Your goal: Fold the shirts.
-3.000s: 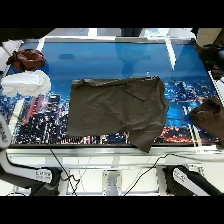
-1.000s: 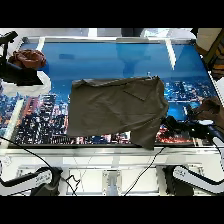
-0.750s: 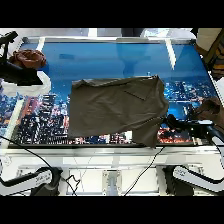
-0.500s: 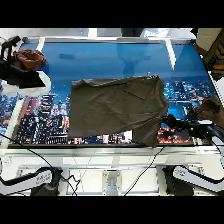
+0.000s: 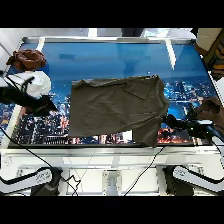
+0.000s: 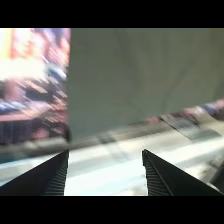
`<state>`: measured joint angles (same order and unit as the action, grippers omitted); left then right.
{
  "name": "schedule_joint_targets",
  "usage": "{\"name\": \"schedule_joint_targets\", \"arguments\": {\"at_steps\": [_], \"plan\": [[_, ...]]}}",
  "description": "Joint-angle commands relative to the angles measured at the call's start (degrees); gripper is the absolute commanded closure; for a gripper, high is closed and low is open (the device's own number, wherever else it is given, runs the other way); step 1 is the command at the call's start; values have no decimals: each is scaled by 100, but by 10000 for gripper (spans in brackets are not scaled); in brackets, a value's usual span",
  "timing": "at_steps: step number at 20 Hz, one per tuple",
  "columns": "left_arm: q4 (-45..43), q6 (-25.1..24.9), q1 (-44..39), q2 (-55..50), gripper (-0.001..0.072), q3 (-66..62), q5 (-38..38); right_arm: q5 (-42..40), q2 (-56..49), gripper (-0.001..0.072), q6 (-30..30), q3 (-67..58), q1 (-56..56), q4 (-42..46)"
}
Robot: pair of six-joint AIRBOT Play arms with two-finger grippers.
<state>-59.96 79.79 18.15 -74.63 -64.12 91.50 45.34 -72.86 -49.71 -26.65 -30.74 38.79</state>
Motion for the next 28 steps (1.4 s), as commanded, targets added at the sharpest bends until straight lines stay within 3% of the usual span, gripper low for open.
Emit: {"name": "schedule_joint_targets", "arguments": {"at_steps": [1,6,11,13,26,27,28], "plan": [[452,87,42,0,172,1091,-131,55,-4,685,9,0,2,2],[208,33,42,0,173,2317,-1217,57,-4,685,7,0,2,-4],[254,-24,42,0,176,2697,-2020,98,-4,685,9,0,2,-4],[256,-20,42,-13,241,2745,-2398,146,-4,685,9,0,2,-4],[1255,-129,33,-81,254,3294,-2927,262,-4,685,9,0,2,-72],[1456,-247,31,-81,315,3294,-2994,258,-4,685,9,0,2,-87],[1668,-393,31,-81,494,3294,-3064,258,-4,684,9,0,2,-109]]}}
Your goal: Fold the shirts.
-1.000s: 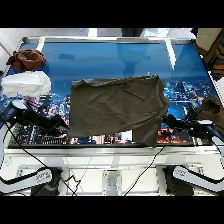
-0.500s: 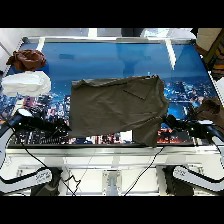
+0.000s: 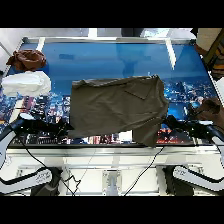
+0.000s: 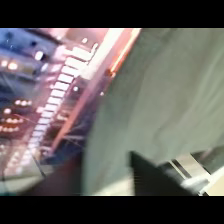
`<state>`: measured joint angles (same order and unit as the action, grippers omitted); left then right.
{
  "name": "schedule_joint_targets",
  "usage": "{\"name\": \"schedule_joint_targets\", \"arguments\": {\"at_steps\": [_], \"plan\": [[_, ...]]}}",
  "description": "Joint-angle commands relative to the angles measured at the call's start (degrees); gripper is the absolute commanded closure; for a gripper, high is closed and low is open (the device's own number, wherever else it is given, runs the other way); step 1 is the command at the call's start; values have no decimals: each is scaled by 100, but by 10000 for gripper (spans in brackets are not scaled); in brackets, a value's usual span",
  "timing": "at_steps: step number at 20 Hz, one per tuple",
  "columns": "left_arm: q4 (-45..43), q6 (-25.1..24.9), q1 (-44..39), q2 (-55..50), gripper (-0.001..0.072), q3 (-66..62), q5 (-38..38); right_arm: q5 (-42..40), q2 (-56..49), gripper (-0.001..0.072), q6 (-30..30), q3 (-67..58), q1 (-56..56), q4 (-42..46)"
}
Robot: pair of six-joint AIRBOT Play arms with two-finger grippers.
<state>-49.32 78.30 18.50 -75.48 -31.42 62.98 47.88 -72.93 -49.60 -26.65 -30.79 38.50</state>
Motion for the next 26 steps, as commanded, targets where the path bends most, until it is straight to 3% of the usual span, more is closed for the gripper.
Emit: {"name": "schedule_joint_targets", "arguments": {"at_steps": [1,2,7,10,12,18,26], "plan": [[772,-422,-4,4,641,24,-254,4,2,684,-2,0,7,-109],[874,-566,-4,4,692,24,-269,4,2,685,-2,0,7,-151],[1180,-763,-2,7,693,-52,256,170,39,685,90,-46,7,-398],[2203,-1528,-2,9,693,-468,1355,1078,225,686,437,-479,4,-415],[2981,-1622,-2,9,694,-986,1805,1506,452,686,444,-922,4,-549],[3882,-1547,11,9,695,-3504,1759,1266,1294,689,251,-2686,-55,-597],[3901,-684,15,9,697,-7217,1366,1246,1366,689,-302,-5460,-55,-431]]}}
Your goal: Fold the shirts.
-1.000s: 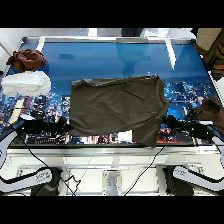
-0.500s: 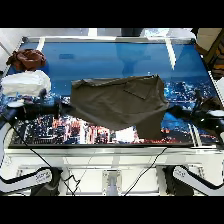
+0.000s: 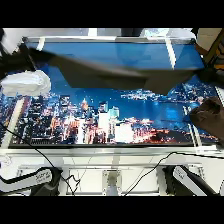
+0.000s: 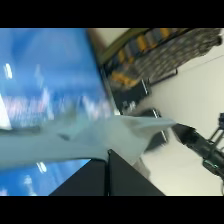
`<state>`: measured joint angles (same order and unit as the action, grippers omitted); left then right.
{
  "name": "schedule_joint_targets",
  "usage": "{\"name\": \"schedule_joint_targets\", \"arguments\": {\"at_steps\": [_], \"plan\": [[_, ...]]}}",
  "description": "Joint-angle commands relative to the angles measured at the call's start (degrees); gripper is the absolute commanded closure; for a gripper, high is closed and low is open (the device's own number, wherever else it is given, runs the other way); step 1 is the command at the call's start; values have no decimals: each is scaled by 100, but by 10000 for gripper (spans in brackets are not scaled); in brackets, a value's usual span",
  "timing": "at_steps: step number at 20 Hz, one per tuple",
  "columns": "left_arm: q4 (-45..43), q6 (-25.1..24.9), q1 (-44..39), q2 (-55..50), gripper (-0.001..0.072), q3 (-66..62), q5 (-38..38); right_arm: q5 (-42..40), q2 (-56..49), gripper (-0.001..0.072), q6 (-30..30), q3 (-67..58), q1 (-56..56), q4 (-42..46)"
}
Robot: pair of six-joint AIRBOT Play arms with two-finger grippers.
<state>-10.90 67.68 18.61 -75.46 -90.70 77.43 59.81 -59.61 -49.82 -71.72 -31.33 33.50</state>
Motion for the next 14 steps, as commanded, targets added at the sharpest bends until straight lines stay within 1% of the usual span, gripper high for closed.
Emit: {"name": "schedule_joint_targets", "arguments": {"at_steps": [1,3,5,6,7,9,10,11,13,14], "plan": [[57,516,4,7,697,-1829,-42,160,68,689,-343,-1322,0,138],[35,839,33,9,697,-2889,52,210,280,689,-544,-1919,0,518],[20,1088,160,229,698,-3464,81,236,664,689,-831,-2385,0,1274],[-33,1088,258,461,699,-3469,133,330,883,690,-946,-2573,0,1690],[-291,1121,350,730,700,-3467,308,507,1132,690,-955,-2726,2,2090],[-1198,1266,361,1287,700,-3464,774,1008,1611,691,-1025,-2920,17,2699],[-1615,1340,308,1561,700,-3464,905,1176,1860,691,-1073,-2949,42,2929],[-1856,1390,273,1788,700,-3464,901,1252,2070,691,-1073,-2949,94,3126],[-2037,1484,275,2127,700,-3464,901,1325,2422,691,-1121,-2949,205,3495],[-2103,1506,278,2210,700,-3464,905,1327,2535,692,-1241,-2949,227,3738]]}}
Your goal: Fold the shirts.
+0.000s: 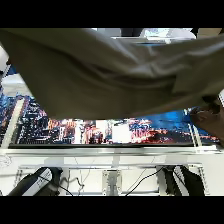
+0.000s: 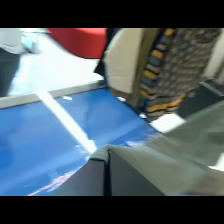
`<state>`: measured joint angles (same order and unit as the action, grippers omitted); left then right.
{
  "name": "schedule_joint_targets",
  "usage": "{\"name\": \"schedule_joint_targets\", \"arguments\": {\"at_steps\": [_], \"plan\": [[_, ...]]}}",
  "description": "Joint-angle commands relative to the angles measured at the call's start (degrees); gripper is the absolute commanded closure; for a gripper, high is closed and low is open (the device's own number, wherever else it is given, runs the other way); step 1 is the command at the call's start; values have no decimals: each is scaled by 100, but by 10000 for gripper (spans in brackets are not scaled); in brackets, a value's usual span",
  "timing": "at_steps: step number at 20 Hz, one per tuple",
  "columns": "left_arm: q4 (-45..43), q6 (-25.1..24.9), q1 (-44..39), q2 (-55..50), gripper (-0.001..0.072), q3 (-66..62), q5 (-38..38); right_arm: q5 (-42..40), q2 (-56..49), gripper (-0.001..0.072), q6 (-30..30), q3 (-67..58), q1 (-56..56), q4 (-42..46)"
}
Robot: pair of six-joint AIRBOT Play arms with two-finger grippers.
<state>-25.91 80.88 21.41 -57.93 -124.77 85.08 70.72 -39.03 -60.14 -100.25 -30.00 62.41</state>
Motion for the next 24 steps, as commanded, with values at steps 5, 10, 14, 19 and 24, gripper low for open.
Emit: {"name": "schedule_joint_targets", "arguments": {"at_steps": [5,10,14,19,24], "plan": [[-1670,190,-2,238,700,326,-7,70,258,692,-533,-94,92,1696],[-1543,186,-24,-612,699,1937,170,643,-1189,691,-894,146,92,901],[-1617,-317,-468,-1792,697,2789,68,527,-2597,689,-883,1029,245,-612],[-1657,-767,-935,-3724,695,3003,-1008,-1233,-4336,689,-855,1834,1014,-457],[-1523,-765,-931,-4640,696,3003,-2544,-3357,-5464,689,-861,1930,1576,-463]]}}
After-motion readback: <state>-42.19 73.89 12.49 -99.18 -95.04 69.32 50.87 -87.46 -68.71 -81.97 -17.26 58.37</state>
